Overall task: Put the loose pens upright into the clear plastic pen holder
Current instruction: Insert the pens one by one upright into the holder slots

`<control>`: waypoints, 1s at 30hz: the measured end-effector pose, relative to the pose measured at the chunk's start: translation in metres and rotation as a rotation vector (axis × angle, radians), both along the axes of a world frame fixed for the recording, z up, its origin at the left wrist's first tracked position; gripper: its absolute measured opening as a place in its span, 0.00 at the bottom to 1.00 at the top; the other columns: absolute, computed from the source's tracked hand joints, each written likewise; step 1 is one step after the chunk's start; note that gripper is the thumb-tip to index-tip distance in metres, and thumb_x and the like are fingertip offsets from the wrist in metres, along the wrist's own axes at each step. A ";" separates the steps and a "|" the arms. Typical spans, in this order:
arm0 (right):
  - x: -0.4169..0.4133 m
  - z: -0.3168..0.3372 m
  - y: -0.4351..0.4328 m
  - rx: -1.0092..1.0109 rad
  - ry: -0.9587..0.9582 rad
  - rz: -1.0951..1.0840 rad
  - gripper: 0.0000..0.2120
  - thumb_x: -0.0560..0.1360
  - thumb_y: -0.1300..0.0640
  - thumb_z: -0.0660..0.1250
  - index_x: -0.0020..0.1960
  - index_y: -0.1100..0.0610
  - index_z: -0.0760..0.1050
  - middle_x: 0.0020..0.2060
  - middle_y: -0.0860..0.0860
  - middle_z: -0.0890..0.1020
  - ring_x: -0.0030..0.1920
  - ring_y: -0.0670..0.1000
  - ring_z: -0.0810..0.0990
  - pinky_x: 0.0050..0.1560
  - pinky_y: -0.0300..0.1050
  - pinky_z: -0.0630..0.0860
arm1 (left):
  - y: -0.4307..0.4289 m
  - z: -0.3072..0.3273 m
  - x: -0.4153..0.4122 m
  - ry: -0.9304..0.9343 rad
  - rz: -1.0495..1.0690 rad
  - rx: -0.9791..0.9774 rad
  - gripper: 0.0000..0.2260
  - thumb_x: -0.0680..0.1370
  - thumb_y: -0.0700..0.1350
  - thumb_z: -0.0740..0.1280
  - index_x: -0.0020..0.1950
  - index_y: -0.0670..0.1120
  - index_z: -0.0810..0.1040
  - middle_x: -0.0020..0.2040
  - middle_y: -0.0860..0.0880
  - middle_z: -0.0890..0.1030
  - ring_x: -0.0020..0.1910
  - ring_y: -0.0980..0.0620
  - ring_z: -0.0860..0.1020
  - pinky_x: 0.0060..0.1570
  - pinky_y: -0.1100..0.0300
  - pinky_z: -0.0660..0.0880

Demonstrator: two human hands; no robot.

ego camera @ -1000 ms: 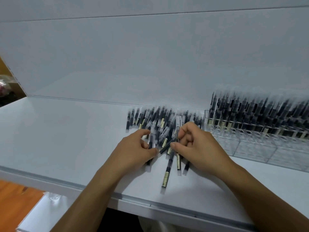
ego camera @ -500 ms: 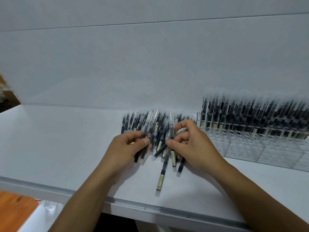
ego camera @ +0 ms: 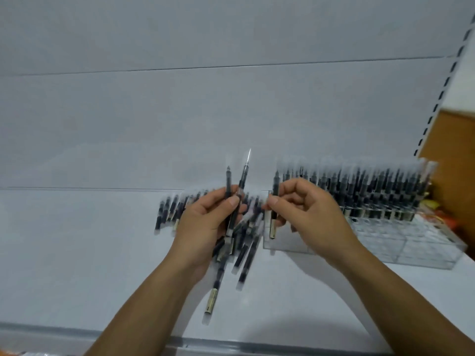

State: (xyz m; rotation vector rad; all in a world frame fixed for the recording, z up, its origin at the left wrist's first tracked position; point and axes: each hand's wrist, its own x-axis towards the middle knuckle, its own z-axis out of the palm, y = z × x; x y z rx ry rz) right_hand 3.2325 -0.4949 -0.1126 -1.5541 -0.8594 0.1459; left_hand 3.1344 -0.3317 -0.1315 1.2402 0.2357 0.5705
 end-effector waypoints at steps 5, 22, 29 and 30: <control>0.036 0.009 -0.060 0.078 -0.092 -0.223 0.04 0.73 0.56 0.72 0.42 0.49 0.80 0.34 0.54 0.80 0.35 0.50 0.79 0.34 0.38 0.77 | -0.045 0.003 0.039 -0.079 -0.156 -0.046 0.12 0.69 0.44 0.72 0.52 0.47 0.85 0.52 0.47 0.85 0.49 0.51 0.84 0.45 0.65 0.78; 0.130 0.007 -0.118 -0.063 -0.258 -0.550 0.04 0.74 0.56 0.73 0.47 0.54 0.80 0.38 0.54 0.82 0.41 0.56 0.82 0.45 0.57 0.81 | -0.113 0.030 0.128 -0.116 -0.403 0.030 0.11 0.73 0.41 0.70 0.55 0.46 0.83 0.52 0.48 0.85 0.47 0.53 0.84 0.44 0.65 0.78; 0.134 -0.004 -0.119 -0.111 -0.341 -0.597 0.05 0.72 0.50 0.74 0.42 0.45 0.77 0.33 0.47 0.81 0.36 0.49 0.81 0.41 0.54 0.81 | -0.113 0.012 0.137 -0.094 -0.427 0.019 0.13 0.71 0.43 0.71 0.55 0.47 0.83 0.52 0.47 0.85 0.47 0.52 0.84 0.43 0.65 0.78; 0.135 -0.005 -0.120 -0.122 -0.349 -0.608 0.06 0.72 0.50 0.74 0.41 0.44 0.77 0.33 0.46 0.81 0.36 0.48 0.81 0.40 0.51 0.81 | -0.112 0.010 0.137 -0.096 -0.433 0.012 0.13 0.71 0.43 0.72 0.54 0.47 0.84 0.52 0.47 0.85 0.47 0.52 0.84 0.43 0.65 0.78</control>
